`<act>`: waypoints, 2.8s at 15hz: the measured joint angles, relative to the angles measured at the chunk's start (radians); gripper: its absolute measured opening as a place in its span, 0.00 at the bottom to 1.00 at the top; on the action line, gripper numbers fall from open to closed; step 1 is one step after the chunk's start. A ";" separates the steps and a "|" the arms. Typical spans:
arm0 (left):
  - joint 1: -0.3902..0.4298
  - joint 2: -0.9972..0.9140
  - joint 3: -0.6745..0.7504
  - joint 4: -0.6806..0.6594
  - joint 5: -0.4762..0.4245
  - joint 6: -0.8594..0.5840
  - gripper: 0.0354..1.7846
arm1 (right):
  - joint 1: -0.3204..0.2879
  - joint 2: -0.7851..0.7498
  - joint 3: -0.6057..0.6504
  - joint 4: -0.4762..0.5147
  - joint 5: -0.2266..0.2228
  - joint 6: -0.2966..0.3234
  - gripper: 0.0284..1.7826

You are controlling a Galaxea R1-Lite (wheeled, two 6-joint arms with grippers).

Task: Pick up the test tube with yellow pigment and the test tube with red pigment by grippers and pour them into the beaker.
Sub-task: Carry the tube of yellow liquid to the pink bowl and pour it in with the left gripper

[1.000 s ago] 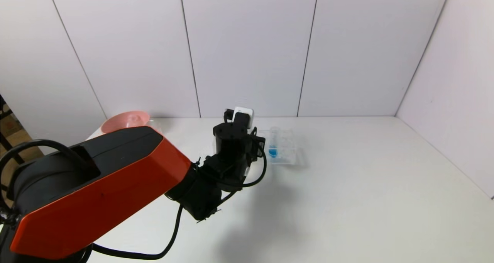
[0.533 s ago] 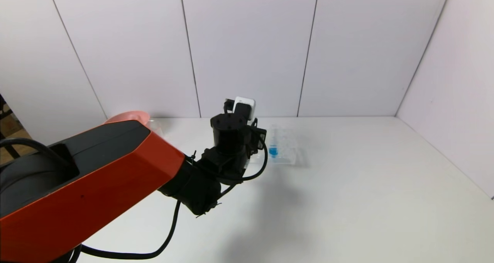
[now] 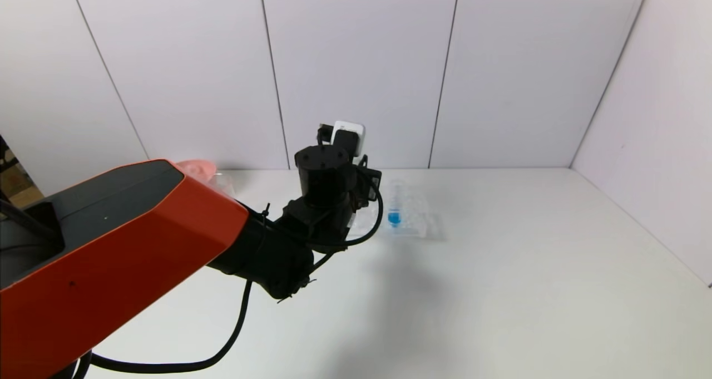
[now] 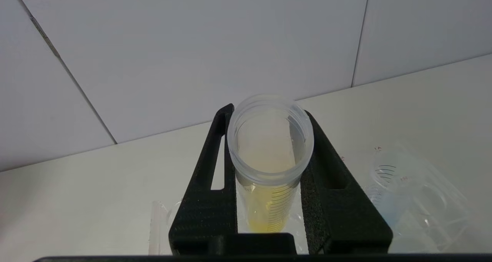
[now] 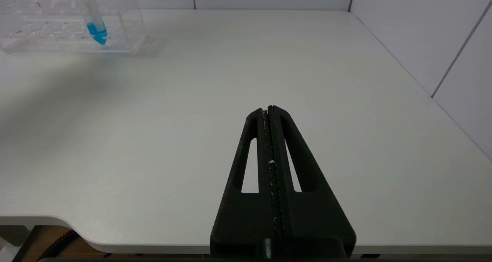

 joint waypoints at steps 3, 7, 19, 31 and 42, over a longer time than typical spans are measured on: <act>0.000 -0.039 0.006 0.021 0.000 0.002 0.25 | 0.000 0.000 0.000 0.000 0.000 0.000 0.05; 0.005 -0.138 0.014 0.110 -0.001 0.009 0.25 | 0.000 0.000 0.000 0.000 0.000 0.000 0.05; 0.252 -0.429 0.027 0.401 -0.095 0.009 0.25 | 0.000 0.000 0.000 0.000 0.000 0.000 0.05; 0.671 -0.482 0.092 0.398 -0.375 -0.002 0.25 | 0.000 0.000 0.000 0.000 0.000 0.000 0.05; 0.891 -0.324 0.079 0.273 -0.580 -0.069 0.25 | 0.000 0.000 0.000 0.000 0.000 0.000 0.05</act>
